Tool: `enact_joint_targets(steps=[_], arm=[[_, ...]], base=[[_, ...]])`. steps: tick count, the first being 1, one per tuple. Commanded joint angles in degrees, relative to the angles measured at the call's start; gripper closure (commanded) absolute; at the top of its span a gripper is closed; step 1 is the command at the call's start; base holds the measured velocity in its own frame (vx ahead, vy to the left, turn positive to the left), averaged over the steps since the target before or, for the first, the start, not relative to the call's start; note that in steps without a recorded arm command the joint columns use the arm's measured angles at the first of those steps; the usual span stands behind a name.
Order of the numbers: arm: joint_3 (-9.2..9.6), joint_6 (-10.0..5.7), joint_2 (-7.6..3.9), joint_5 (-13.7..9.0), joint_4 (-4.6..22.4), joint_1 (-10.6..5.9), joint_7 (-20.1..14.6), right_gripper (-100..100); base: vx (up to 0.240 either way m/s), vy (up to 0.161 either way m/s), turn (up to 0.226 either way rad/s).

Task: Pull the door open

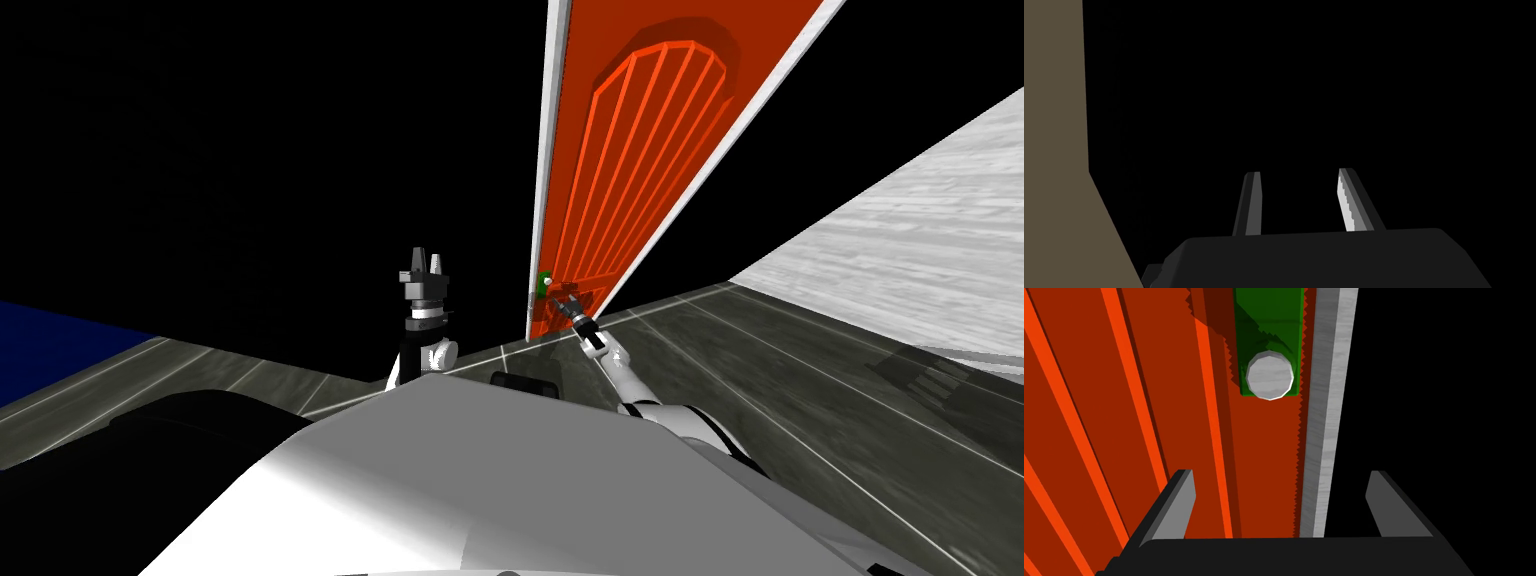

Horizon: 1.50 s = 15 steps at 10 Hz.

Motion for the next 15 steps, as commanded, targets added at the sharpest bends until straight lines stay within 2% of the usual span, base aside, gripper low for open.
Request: enact_joint_targets(steps=[1,2,3,4,12,13,14,15], arm=[[0.04,-0.04,-0.16,0.45,1.78,-1.02,0.74,-100],[0.07,-0.06,-0.26,0.66,2.55,-1.43,1.07,-100],[0.13,0.06,-0.32,0.53,1.66,-0.94,0.64,-100],[-0.26,-0.19,-0.75,0.34,2.13,-0.97,0.71,-100],[-2.23,-1.32,-2.79,-0.77,3.93,-0.85,0.68,-100],[-2.16,-1.44,-2.58,-0.72,4.1,-0.92,0.84,-100],[-2.16,-1.44,-2.58,-0.72,4.1,-0.92,0.84,100],[-2.16,-1.44,-2.58,-0.72,4.1,-0.92,0.84,100]], base=[[0.065,0.02,0.006],[0.061,0.022,0.008],[0.028,0.01,0.001],[0.095,0.046,0.072],[0.17,0.087,0.062],[0.083,0.029,0.008],[-0.014,-0.004,-0.017],[-0.035,-0.013,0.005]])
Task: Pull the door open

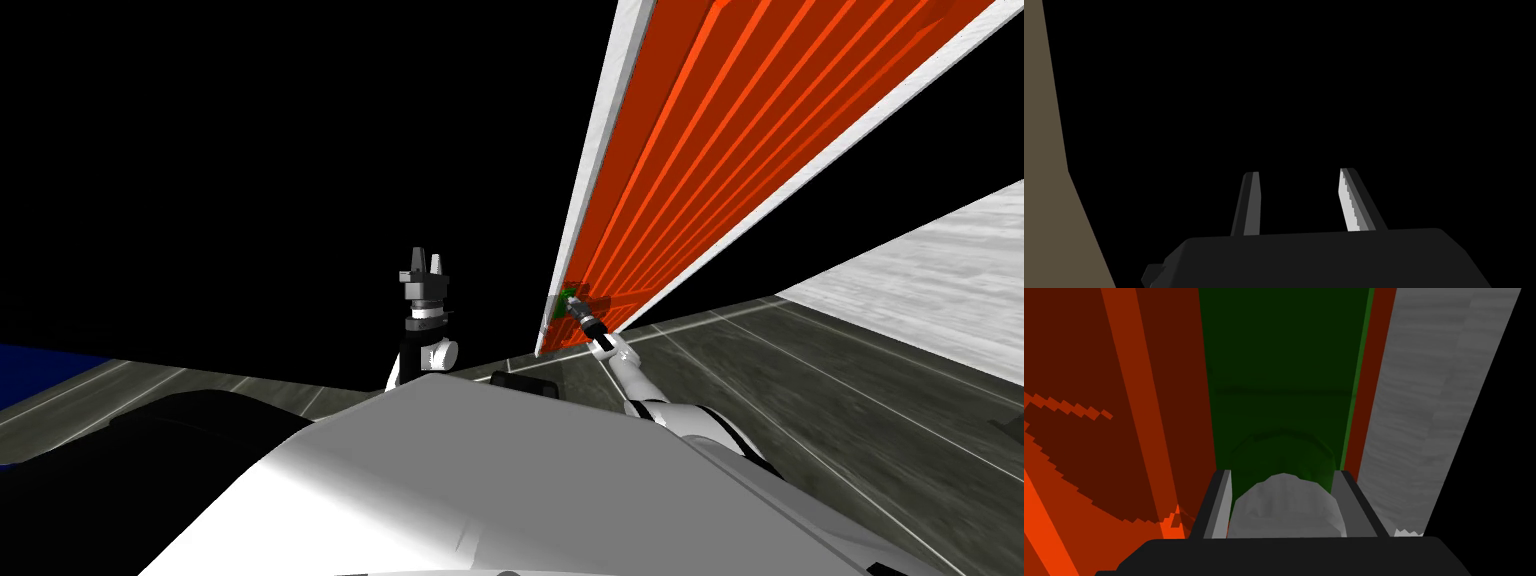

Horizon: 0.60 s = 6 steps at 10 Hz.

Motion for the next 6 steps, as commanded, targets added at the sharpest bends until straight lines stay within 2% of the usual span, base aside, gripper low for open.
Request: enact_joint_targets(steps=[1,4,6], arm=[[0.01,0.0,0.03,0.0,-0.01,0.01,-0.01,100],[0.01,0.0,0.03,0.0,-0.01,0.01,-0.01,100],[0.07,0.27,0.08,-1.59,-0.09,0.14,-2.39,100]], base=[[-0.023,-0.012,0.015],[-0.004,-0.002,0.001],[-0.038,-0.043,0.091]])
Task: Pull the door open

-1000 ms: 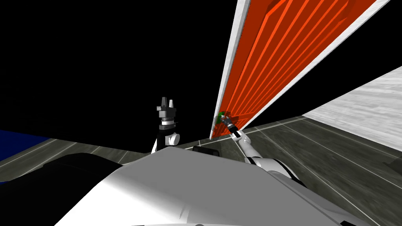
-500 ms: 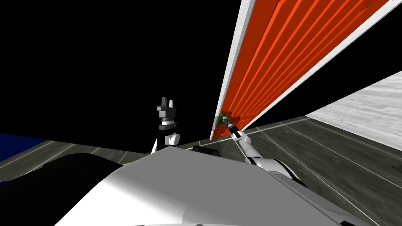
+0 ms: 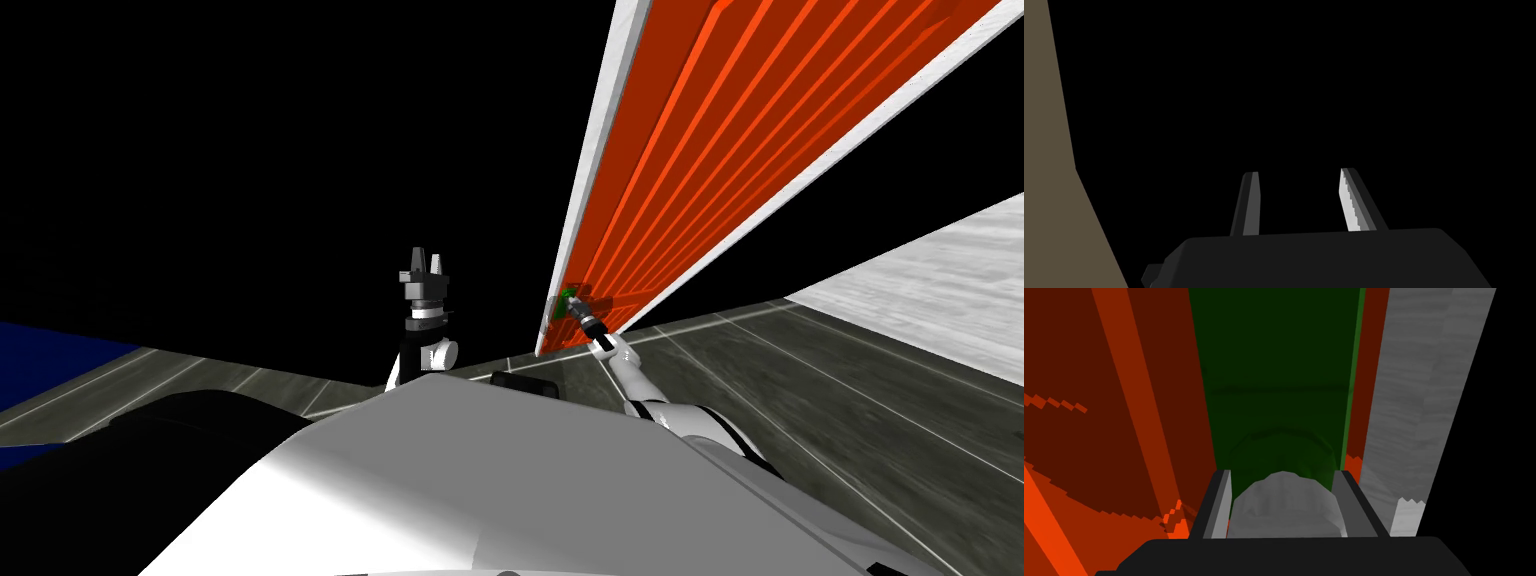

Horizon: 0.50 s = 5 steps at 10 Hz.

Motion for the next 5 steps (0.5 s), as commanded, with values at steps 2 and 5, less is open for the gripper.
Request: enact_joint_targets(steps=[2,5], arm=[[0.08,0.22,0.15,-1.64,-0.3,0.11,-2.62,100],[0.08,0.51,0.22,-3.88,-0.51,0.21,-5.87,100]], base=[[-0.045,-0.055,0.075],[-0.051,-0.058,0.087]])
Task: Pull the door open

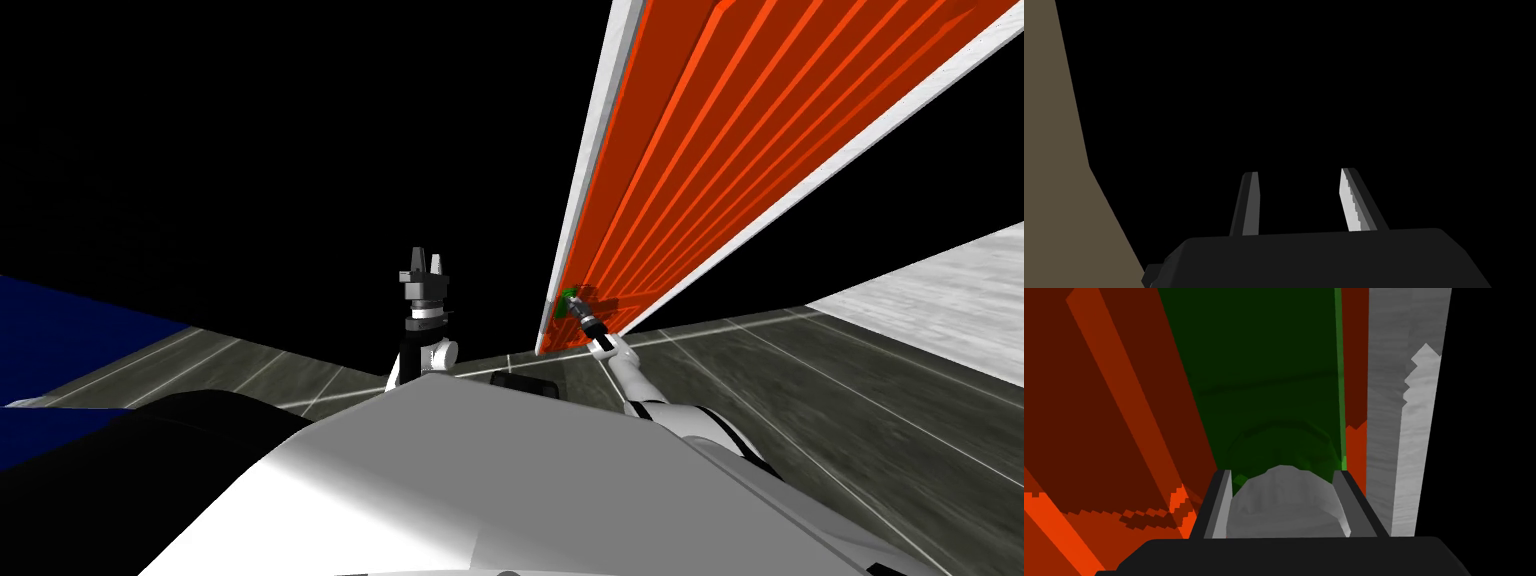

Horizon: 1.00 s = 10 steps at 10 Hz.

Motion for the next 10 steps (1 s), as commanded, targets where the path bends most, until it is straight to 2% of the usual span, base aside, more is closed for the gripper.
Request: enact_joint_targets(steps=[1,8,9,10], arm=[[-0.04,0.16,-0.03,-1.51,-0.25,0.02,-2.37,100],[-0.02,1.14,0.24,-9.16,-0.99,0.36,-13.06,100],[-0.02,1.14,0.24,-9.16,-0.99,0.36,-13.42,100],[-0.02,1.31,0.28,-10.48,-1.12,0.42,-15.32,100]], base=[[-0.066,-0.064,0.114],[-0.072,-0.074,0.126],[-0.054,-0.05,0.049],[-0.04,-0.038,0.098]])
